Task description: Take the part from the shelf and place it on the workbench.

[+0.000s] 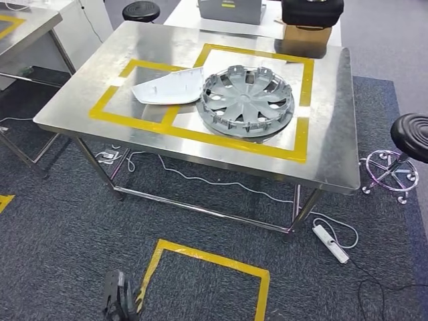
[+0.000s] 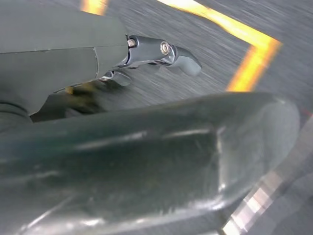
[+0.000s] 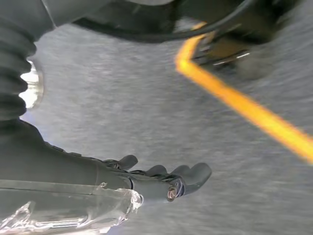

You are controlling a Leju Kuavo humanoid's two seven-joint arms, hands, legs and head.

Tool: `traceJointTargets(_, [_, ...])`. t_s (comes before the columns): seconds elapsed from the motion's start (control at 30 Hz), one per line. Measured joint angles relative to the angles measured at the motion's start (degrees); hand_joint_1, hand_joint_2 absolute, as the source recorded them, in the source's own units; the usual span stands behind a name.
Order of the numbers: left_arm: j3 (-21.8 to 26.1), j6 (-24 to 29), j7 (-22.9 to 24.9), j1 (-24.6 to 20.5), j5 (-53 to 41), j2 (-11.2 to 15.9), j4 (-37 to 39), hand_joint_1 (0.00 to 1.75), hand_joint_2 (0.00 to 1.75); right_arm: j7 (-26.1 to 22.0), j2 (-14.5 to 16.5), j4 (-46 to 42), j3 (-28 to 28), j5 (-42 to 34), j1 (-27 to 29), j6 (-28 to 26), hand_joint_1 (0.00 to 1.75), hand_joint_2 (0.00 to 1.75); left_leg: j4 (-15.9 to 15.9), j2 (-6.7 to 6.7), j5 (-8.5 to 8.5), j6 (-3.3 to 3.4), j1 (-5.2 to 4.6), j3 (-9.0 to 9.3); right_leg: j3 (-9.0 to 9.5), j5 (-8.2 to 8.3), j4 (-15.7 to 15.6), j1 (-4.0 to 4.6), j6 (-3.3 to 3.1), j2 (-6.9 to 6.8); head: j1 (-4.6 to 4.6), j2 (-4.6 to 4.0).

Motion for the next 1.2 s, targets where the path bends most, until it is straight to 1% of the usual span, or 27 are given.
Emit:
traceJointTargets(0.03, [0.25,1.78,1.56,0.88,-0.17,0.14,0.63,0.0,0.0,-2.22,0.0,0.0,0.0,-0.17,0.03,0.27,0.0,1.75,3.71,0.01,-2.0,-0.2,0.01,-1.75,-0.03,-0.02,-0.01,0.0,-0.14,0.0,-0.1,0.0])
traceJointTargets(0.07, [0.46,3.33,2.92,1.78,-0.31,0.27,1.19,0.0,0.0,-3.94,0.0,0.0,0.0,-0.37,0.1,0.43,0.0,1.31,7.53,0.01,-3.69,-0.34,0.04,-3.6,-0.05,-0.04,0.0,0.0,-0.23,-0.01,-0.13,0.0])
traceJointTargets(0.1, [0.72,4.59,4.01,2.64,-0.41,0.39,1.64,0.0,0.0,-5.11,0.0,0.01,-0.01,-0.6,0.21,0.61,0.0,0.87,10.22,0.01,-4.52,-0.42,0.06,-4.95,-0.06,-0.07,0.0,0.0,-0.25,-0.03,-0.14,0.0])
traceJointTargets(0.13, [0.96,5.49,4.78,3.34,-0.58,0.49,1.97,0.0,0.0,-5.73,0.0,0.01,-0.05,-0.94,0.32,0.99,0.0,0.44,11.03,0.02,-4.25,-0.47,0.08,-5.42,-0.07,-0.09,0.02,-0.01,-0.25,-0.06,-0.14,0.0])
traceJointTargets(0.17, [1.14,6.21,5.38,3.81,-0.93,0.6,2.25,0.0,0.0,-5.98,0.01,0.02,-0.12,-1.34,0.41,1.48,0.0,0.0,9.76,0.03,-2.99,-0.49,0.13,-4.83,-0.05,-0.11,0.03,-0.05,-0.19,-0.09,-0.14,0.0])
traceJointTargets(0.23, [1.16,7.34,6.67,4.13,-2.43,0.69,2.62,0.0,0.0,-6.04,0.07,0.02,-0.31,-2.13,0.49,2.57,0.0,0.0,2.75,0.11,0.7,-0.59,0.34,-1.16,-0.04,-0.2,0.15,-0.09,0.18,-0.12,-0.18,0.0])
traceJointTargets(0.3, [0.85,8.25,8.18,4.01,-4.35,0.62,2.92,0.0,0.0,-5.96,0.12,0.01,-0.49,-2.5,0.44,3.24,0.0,0.0,-3.03,-0.05,2.45,-0.23,0.51,1.88,-0.26,-0.41,0.58,0.1,0.82,-0.06,-0.23,0.0])
traceJointTargets(0.33, [0.58,8.68,8.97,3.96,-5.3,0.56,3.09,0.0,0.0,-5.83,0.11,0.0,-0.58,-2.51,0.43,3.41,0.0,0.0,-4.07,-0.15,2.47,0.12,0.5,2.38,-0.37,-0.45,0.71,0.21,1.13,-0.02,-0.23,0.0])
traceJointTargets(0.43, [-0.56,9.63,10.58,4.02,-7.14,0.53,3.52,0.0,0.0,-5.35,0.11,0.0,-0.73,-2.32,0.61,3.54,0.0,0.0,-4.34,-0.18,2.57,1.46,0.4,2.36,-0.62,-0.86,1.09,0.02,1.94,-0.05,-0.05,0.0])
traceJointTargets(0.47, [-0.88,9.77,10.79,4.04,-7.38,0.54,3.61,0.0,0.0,-5.31,0.11,0.0,-0.75,-2.28,0.65,3.54,0.0,0.0,-4.39,-0.14,2.68,1.84,0.44,2.37,-1.23,-1.82,2.42,-0.04,2.21,-0.11,0.09,0.0])
traceJointTargets(0.53, [-1.39,9.88,10.98,4.06,-7.57,0.54,3.77,0.0,0.0,-5.29,0.13,0.0,-0.8,-2.25,0.64,3.54,0.0,0.0,-4.44,-0.09,2.76,2.36,0.43,2.35,-3.92,-5.28,8.53,-0.07,2.59,-0.22,0.34,0.0])
traceJointTargets(0.57, [-1.61,9.89,11.05,4.07,-7.59,0.55,3.86,0.0,0.0,-5.28,0.13,0.01,-0.84,-2.25,0.63,3.54,0.0,0.44,-4.44,-0.08,2.75,2.48,0.37,2.33,-5.67,-7.05,12.42,-0.07,2.69,-0.21,0.37,0.0])
traceJointTargets(0.6, [-1.76,9.9,11.11,4.08,-7.6,0.56,3.98,0.0,0.0,-5.24,0.13,0.01,-0.91,-2.25,0.66,3.54,0.0,0.87,-4.43,-0.08,2.73,2.54,0.31,2.34,-7.02,-8.09,15.44,-0.07,2.73,-0.21,0.36,0.0])
traceJointTargets(0.63, [-1.85,9.91,11.14,4.09,-7.6,0.57,4.1,0.0,0.0,-5.21,0.13,0.02,-1.0,-2.25,0.7,3.54,0.0,1.31,-4.42,-0.09,2.72,2.56,0.28,2.35,-7.54,-8.12,16.7,-0.07,2.71,-0.21,0.37,0.0])
traceJointTargets(0.67, [-1.88,10.01,11.27,4.09,-7.71,0.57,4.21,0.0,0.0,-5.18,0.13,0.02,-1.09,-2.25,0.72,3.56,0.0,1.31,-4.42,-0.12,2.72,2.56,0.26,2.39,-7.02,-7.12,15.78,-0.07,2.63,-0.21,0.37,0.0])
traceJointTargets(0.73, [-2.23,11.04,12.72,4.07,-8.98,0.58,4.37,0.0,0.0,-5.24,0.11,0.01,-1.22,-2.34,0.65,3.81,0.0,0.44,-4.41,-0.17,2.69,2.47,0.26,2.52,-3.42,-3.53,8.92,-0.07,2.27,-0.22,0.39,0.0])
traceJointTargets(0.77, [-2.68,11.92,14.08,4.05,-10.15,0.58,4.43,0.0,0.0,-5.31,0.11,0.01,-1.25,-2.41,0.53,4.08,0.0,0.0,-4.33,-0.18,2.63,2.29,0.16,2.55,-1.45,-2.29,5.19,-0.02,2.1,-0.21,0.39,0.0])
traceJointTargets(0.8, [-3.36,12.85,15.74,4.02,-11.58,0.61,4.52,0.0,0.0,-5.37,0.11,0.01,-1.28,-2.49,0.42,4.41,0.0,0.0,-4.29,-0.16,2.64,2.02,0.06,2.54,-0.08,-1.56,2.54,0.02,1.92,-0.18,0.35,0.0])
traceJointTargets(0.83, [-4.3,13.58,17.75,4.0,-13.28,0.66,4.66,0.0,0.0,-5.4,0.11,0.01,-1.33,-2.55,0.34,4.84,0.0,0.0,-4.29,-0.15,2.68,1.69,0.0,2.5,0.6,-1.37,1.15,0.1,1.77,-0.13,0.31,0.0])
traceJointTargets(0.93, [-8.43,14.44,26.52,3.93,-19.9,1.02,4.94,0.0,0.0,-4.68,0.08,0.01,-1.51,-2.41,0.46,6.34,0.0,0.0,-4.48,-0.11,2.8,0.67,0.15,2.5,0.67,-1.15,0.59,0.22,0.96,-0.07,0.25,0.0])
traceJointTargets(0.97, [-10.02,14.49,28.95,3.93,-21.55,1.2,4.95,0.0,0.0,-4.2,0.07,0.0,-1.56,-2.28,0.5,6.59,0.0,0.0,-3.86,-0.1,2.21,0.35,0.21,2.22,0.72,-0.98,0.38,0.15,0.61,-0.11,0.17,0.0])
traceJointTargets(1.0, [-11.55,14.32,30.25,3.95,-22.6,1.36,4.96,0.0,0.0,-3.63,0.06,0.0,-1.57,-2.17,0.48,6.62,0.0,0.0,-2.19,-0.08,1.01,0.08,0.24,1.46,0.76,-0.81,0.18,0.03,0.29,-0.14,0.07,0.0])
traceJointTargets(1.03, [-12.56,13.8,30.49,3.96,-22.93,1.5,4.96,0.0,0.0,-2.95,0.04,0.0,-1.58,-2.13,0.43,6.65,0.0,0.0,0.61,-0.05,-0.67,-0.14,0.29,0.16,0.77,-0.72,0.1,-0.02,0.09,-0.18,-0.05,0.0])
traceJointTargets(1.1, [-14.13,12.29,29.82,4.01,-23.42,1.74,4.96,0.0,0.0,-1.31,-0.04,0.0,-1.65,-2.27,0.38,6.65,0.0,0.0,7.86,-0.04,-3.97,-0.42,0.34,-3.33,0.68,-0.7,0.11,-0.02,-0.11,-0.25,-0.16,0.0])
traceJointTargets(1.13, [-14.84,11.68,29.36,4.06,-23.6,1.84,4.96,0.0,0.0,-0.34,-0.09,0.0,-1.69,-2.39,0.4,6.56,0.0,0.0,10.17,-0.04,-4.48,-0.5,0.36,-4.47,0.67,-0.71,0.11,-0.01,-0.13,-0.28,-0.16,0.0])
traceJointTargets(1.17, [-15.45,11.42,29.02,4.1,-23.7,1.89,4.97,0.0,0.0,0.6,-0.13,0.0,-1.75,-2.48,0.42,6.4,0.0,0.0,10.63,-0.03,-3.93,-0.54,0.38,-4.73,0.68,-0.72,0.12,-0.03,-0.13,-0.29,-0.18,0.0])
traceJointTargets(1.2, [-15.91,11.27,28.67,4.11,-23.75,1.9,4.97,0.0,0.0,1.67,-0.15,0.0,-1.82,-2.54,0.42,6.23,0.0,0.0,8.93,-0.03,-2.4,-0.55,0.42,-3.88,0.72,-0.73,0.13,-0.07,-0.09,-0.26,-0.18,0.0])
